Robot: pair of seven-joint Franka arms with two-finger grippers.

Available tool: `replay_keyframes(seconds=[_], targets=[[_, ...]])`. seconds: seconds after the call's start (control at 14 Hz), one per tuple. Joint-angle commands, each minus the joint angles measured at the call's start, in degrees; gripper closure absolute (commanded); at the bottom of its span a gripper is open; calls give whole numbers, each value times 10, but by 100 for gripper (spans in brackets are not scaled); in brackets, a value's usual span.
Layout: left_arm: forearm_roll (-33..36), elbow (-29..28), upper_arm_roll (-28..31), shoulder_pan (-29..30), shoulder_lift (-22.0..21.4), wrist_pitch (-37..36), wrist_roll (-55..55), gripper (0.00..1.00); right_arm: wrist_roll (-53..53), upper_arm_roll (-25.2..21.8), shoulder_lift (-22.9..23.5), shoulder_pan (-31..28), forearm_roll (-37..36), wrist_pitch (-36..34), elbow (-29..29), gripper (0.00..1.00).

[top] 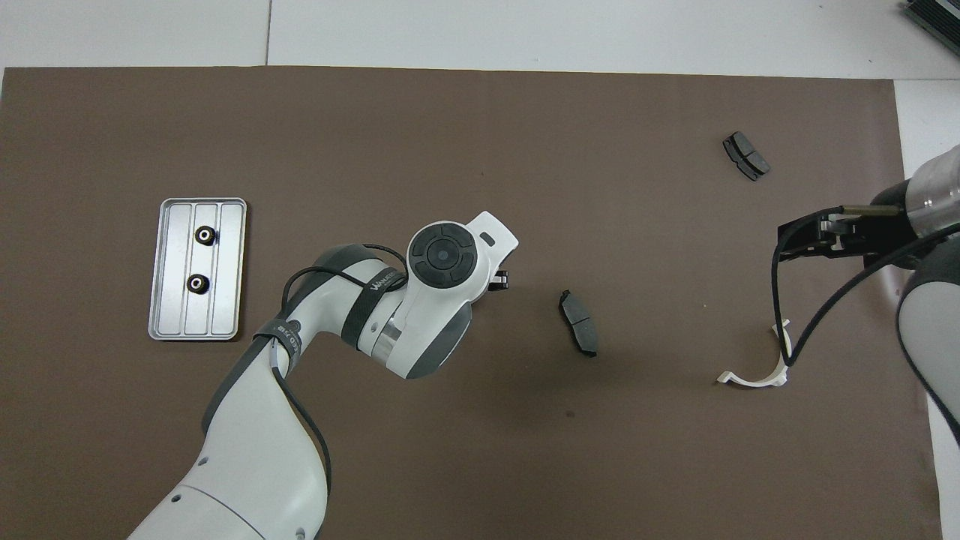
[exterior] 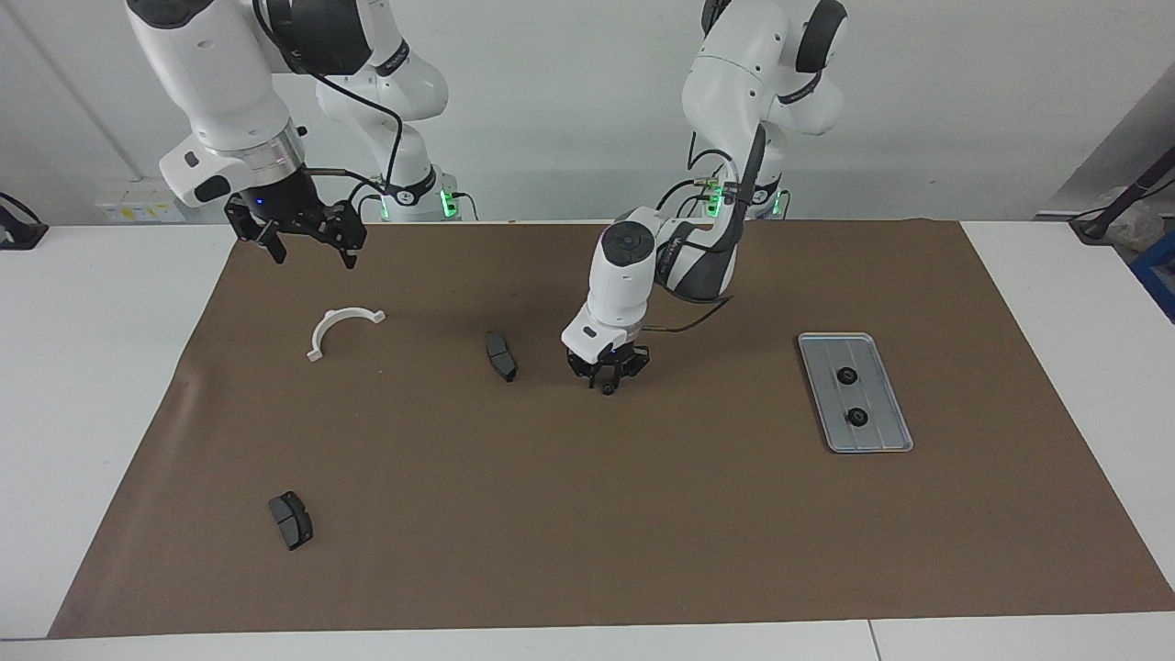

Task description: Pick bearing gear from pile to tray

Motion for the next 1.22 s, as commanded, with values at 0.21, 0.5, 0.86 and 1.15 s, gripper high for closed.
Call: replay_keyframes(seconds=[0.21, 0.5, 0.86, 1.15], targets=[[10, -29, 9, -10, -21, 14, 0, 72, -13, 4, -14, -9, 10, 3, -15, 0], [10, -29, 8, -9, -21, 19, 1, 81, -13, 4, -14, -7, 10, 3, -15, 0], [10, -28, 8, -6, -21, 18, 1, 89, -13, 4, -14, -7, 10, 3, -14, 0], [11, 10, 14, 7, -15, -4, 3, 90, -13, 5, -14, -7, 10, 3, -14, 0]])
